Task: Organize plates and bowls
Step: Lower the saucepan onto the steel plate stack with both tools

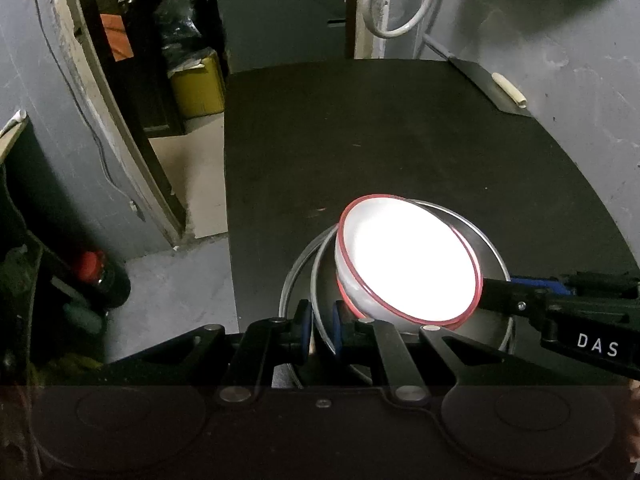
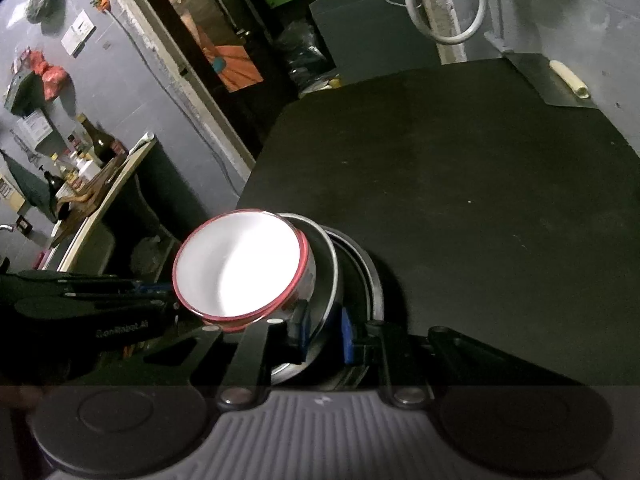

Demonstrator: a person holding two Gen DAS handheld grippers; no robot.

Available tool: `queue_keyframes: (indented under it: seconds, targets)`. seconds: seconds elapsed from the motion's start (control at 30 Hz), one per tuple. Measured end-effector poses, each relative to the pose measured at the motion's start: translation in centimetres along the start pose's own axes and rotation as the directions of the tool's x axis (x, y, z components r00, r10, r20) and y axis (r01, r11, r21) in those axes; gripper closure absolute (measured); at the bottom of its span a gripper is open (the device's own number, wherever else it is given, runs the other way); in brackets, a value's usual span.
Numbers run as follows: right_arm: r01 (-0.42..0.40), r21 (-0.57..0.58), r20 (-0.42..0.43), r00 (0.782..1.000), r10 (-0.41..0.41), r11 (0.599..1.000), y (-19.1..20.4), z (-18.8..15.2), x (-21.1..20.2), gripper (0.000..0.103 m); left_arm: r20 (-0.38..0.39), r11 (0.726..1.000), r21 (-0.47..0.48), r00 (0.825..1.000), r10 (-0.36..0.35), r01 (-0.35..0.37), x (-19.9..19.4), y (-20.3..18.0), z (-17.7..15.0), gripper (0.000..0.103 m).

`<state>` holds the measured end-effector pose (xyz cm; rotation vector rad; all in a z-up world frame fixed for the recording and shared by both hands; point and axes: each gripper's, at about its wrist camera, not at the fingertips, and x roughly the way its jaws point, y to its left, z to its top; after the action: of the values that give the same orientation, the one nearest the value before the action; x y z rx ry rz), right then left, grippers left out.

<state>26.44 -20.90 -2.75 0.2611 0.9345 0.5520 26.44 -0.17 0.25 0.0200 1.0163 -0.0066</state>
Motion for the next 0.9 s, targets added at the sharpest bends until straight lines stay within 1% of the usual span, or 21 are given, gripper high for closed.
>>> queue_keyframes:
  seconds: [0.1,0.27,0.37,0.43,0.6,0.67,0.7,0.73,0.77,0.83,0.9]
  targets:
    - [0.030,0.005,0.012,0.999,-0.030,1.000,0.5,-0.2,-0.1,0.084,0.003,1.000,-0.003,1.000,-0.021,0.021,0.0,0.4,-0.1,0.093]
    - [0.095,0.024,0.035,0.995,-0.096,0.995,1.7,-0.9,-0.3,0.083,0.026,0.997,-0.016,0.996,-0.081,0.082,0.4,1.7,-0.1,0.092]
    - [0.136,0.031,0.036,0.990,-0.137,0.990,2.7,-1.4,-0.4,0.082,0.035,0.995,-0.001,0.994,-0.103,0.103,0.6,2.2,-0.1,0.089]
    - [0.155,0.034,0.035,0.987,-0.156,0.987,3.1,-1.6,-0.5,0.082,0.038,0.994,0.000,0.993,-0.110,0.110,0.6,2.5,-0.2,0.083]
    - [0.207,0.043,0.049,0.977,-0.209,0.978,3.9,-2.2,-0.8,0.080,0.047,0.992,0.007,0.991,-0.129,0.129,0.7,3.0,-0.3,0.074]
    - [0.227,0.041,0.056,0.972,-0.229,0.973,4.3,-2.3,-0.9,0.075,0.052,0.991,0.010,0.990,-0.130,0.130,0.6,3.2,-0.4,0.072]
    - [0.237,0.042,0.059,0.969,-0.239,0.971,4.3,-2.4,-1.1,0.073,0.055,0.992,0.009,0.990,-0.128,0.128,0.5,3.1,-0.4,0.069]
    - [0.243,0.044,0.062,0.967,-0.246,0.969,4.3,-2.4,-1.2,0.070,0.061,0.992,0.007,0.990,-0.125,0.125,0.4,3.2,-0.4,0.063]
    - [0.249,0.047,0.064,0.966,-0.252,0.967,4.3,-2.5,-1.3,0.067,0.067,0.993,0.003,0.991,-0.118,0.118,0.3,3.2,-0.4,0.061]
    - [0.253,0.047,0.067,0.964,-0.256,0.966,4.4,-2.6,-1.6,0.064,0.081,0.994,0.001,0.990,-0.112,0.112,0.0,3.4,-0.5,0.049]
    - [0.259,0.040,0.068,0.963,-0.261,0.965,4.6,-2.7,-1.8,0.064,0.097,0.994,-0.005,0.989,-0.109,0.110,-0.4,3.5,-0.5,0.046]
